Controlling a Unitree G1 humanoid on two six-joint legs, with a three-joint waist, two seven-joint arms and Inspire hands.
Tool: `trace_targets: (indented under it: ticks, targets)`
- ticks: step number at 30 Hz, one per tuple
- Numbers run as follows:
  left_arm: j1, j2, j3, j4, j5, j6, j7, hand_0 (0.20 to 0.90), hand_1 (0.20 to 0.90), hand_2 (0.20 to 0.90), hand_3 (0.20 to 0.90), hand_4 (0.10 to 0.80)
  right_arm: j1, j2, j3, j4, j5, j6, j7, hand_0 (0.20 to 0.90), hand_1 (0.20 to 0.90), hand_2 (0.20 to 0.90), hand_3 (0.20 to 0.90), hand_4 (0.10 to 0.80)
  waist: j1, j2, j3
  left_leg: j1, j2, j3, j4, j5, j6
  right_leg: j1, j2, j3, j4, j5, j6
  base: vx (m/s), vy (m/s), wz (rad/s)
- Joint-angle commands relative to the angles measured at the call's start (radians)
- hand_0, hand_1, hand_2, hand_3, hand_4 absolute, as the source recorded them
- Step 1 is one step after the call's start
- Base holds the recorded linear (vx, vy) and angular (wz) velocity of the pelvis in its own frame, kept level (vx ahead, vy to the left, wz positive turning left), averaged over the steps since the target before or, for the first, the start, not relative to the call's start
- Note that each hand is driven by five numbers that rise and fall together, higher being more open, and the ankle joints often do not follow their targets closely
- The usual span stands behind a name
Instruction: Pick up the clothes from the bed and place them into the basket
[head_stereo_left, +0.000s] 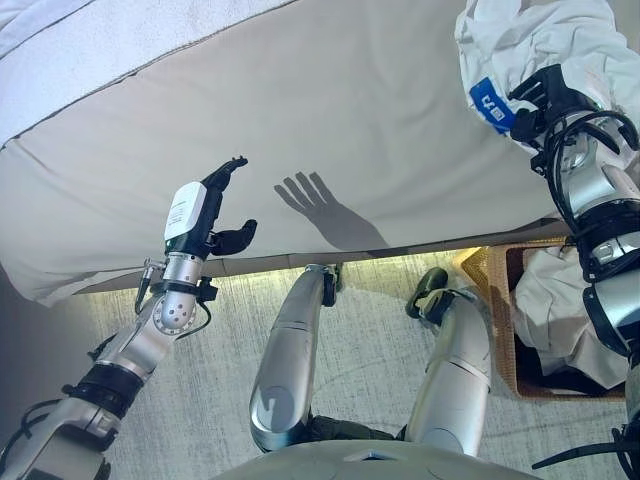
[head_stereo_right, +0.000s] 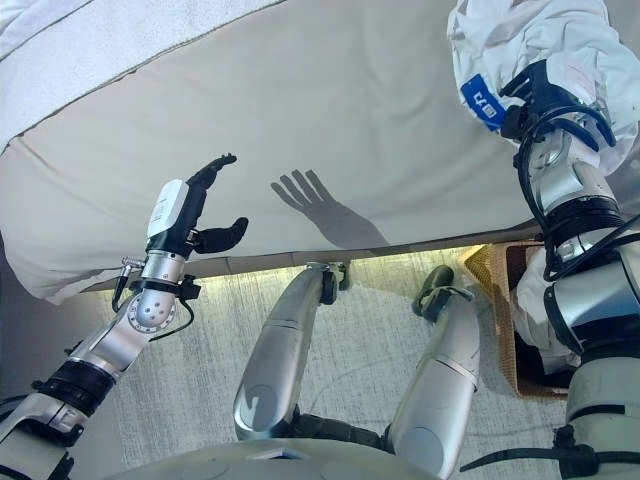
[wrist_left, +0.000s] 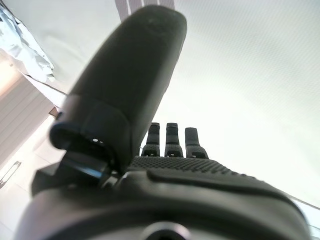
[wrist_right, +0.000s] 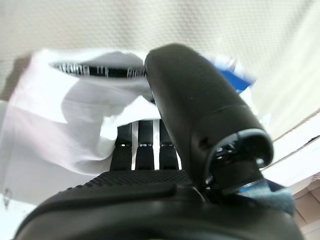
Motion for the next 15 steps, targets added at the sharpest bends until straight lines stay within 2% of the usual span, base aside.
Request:
trace_targets:
  ticks: [1, 10, 11, 15]
  targets:
    - [0.009, 0.045, 0.055, -0.09, -0.015, -0.042, 0.071, 0.9, 0.9, 0.9, 0.9, 0.8, -0.056, -0.093, 0.03, -0.021, 0.008, -0.028, -0.02, 0.3, 0.3, 0.3, 0.2, 0.1, 0.001, 0.008, -0.023, 0.042, 0.001, -0.035, 0.13, -0.116, 0.013, 0.088, 0.047, -0.026, -0.015, 0.001, 0.016, -0.012, 0.021, -0.07]
    - [-0.016, 0.049, 0.052, -0.055, -0.031, -0.058, 0.084, 0.9, 0.9, 0.9, 0.9, 0.8, -0.02, -0.1, 0.009, -0.028, -0.004, -0.075, -0.009, 0.3, 0.3, 0.3, 0.2, 0.1, -0.031, -0.026, -0.023, 0.252, 0.027, -0.009, -0.028, -0.049, -0.019, 0.29, 0.074, -0.033, -0.194, 0.049, 0.029, -0.011, 0.054, -0.12]
    - [-0.028, 0.053, 0.055, -0.054, -0.038, -0.057, 0.082, 0.9, 0.9, 0.9, 0.9, 0.8, -0.022, -0.108, 0.003, -0.024, -0.003, -0.085, -0.011, 0.3, 0.3, 0.3, 0.2, 0.1, -0.035, -0.031, -0.023, 0.267, 0.029, 0.002, -0.058, -0.015, -0.012, 0.309, 0.073, -0.046, -0.231, 0.081, 0.019, -0.083, 0.038, -0.14]
    - [-0.05, 0.059, 0.068, -0.041, -0.045, -0.047, 0.052, 0.9, 0.9, 0.9, 0.9, 0.8, 0.004, -0.132, -0.026, -0.035, 0.016, -0.111, -0.011, 0.3, 0.3, 0.3, 0.2, 0.1, -0.051, -0.066, -0.023, 0.41, 0.044, 0.017, -0.118, -0.016, -0.02, 0.456, 0.092, -0.048, -0.308, 0.09, 0.021, 0.006, 0.009, -0.13]
